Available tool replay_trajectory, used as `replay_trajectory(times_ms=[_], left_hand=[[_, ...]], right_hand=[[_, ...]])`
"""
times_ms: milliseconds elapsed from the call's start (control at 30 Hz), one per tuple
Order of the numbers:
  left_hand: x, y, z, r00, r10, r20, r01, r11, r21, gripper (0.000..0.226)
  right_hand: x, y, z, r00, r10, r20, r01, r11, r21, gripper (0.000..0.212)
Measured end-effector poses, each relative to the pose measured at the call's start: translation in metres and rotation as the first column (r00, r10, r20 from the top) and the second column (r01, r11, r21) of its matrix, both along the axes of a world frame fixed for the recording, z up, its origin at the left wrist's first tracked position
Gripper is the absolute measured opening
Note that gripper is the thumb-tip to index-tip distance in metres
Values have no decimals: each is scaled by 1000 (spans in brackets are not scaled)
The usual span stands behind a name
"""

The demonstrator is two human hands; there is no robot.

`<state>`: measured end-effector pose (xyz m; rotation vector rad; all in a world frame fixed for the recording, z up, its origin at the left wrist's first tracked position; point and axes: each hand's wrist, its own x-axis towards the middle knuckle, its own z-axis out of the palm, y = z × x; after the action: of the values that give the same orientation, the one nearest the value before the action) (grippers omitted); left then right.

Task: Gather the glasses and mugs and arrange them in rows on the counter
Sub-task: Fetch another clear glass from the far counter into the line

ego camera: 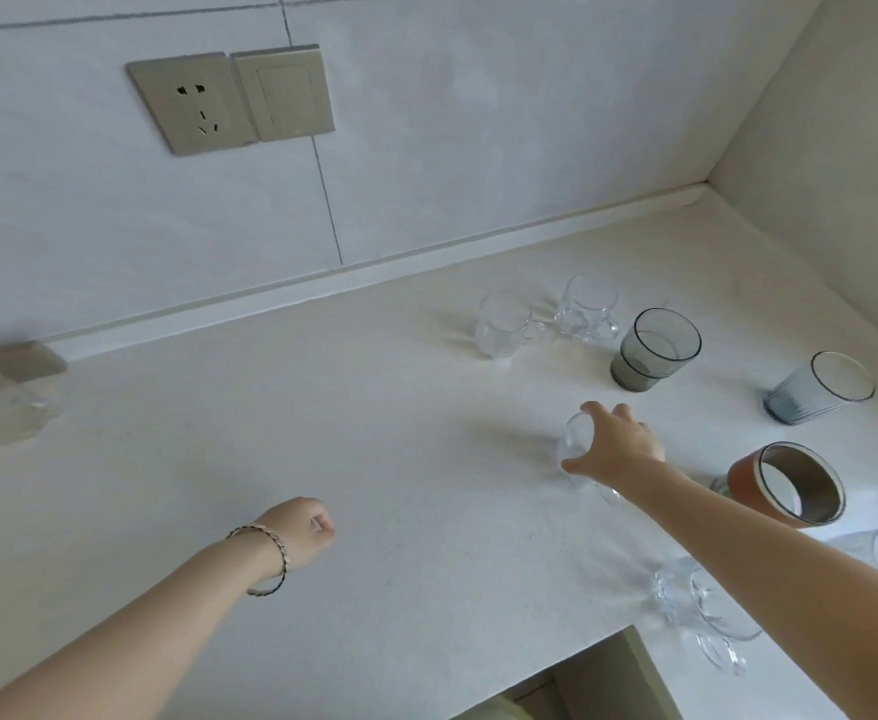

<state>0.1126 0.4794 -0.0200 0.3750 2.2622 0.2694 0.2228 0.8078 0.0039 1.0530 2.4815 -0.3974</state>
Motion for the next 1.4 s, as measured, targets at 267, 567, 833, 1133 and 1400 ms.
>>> replay_trajectory(times_ms=[267, 567, 833, 1133, 1400], left_hand=[[-15, -93, 1, 980, 198, 13, -198, 980, -8, 9], [-65, -257, 5, 943, 331, 9, -330, 942, -55, 16], [-104, -333, -8, 930, 367, 18, -366, 929, -49, 19], [-137, -342, -18, 935, 351, 43, -352, 935, 32, 8], [-131, -321, -17, 949, 311, 47, -312, 950, 12, 22]], right_hand=[[-70, -125, 17, 931, 354, -86, -363, 925, -112, 85], [-195, -329, 18, 817, 548, -179, -576, 791, -206, 84], [-309, -423, 9, 768, 606, -208, -632, 770, -91, 87], [-355, -437, -13, 782, 599, -171, -617, 783, -79, 93], [-295, -419, -27, 881, 451, -143, -471, 867, -163, 78]])
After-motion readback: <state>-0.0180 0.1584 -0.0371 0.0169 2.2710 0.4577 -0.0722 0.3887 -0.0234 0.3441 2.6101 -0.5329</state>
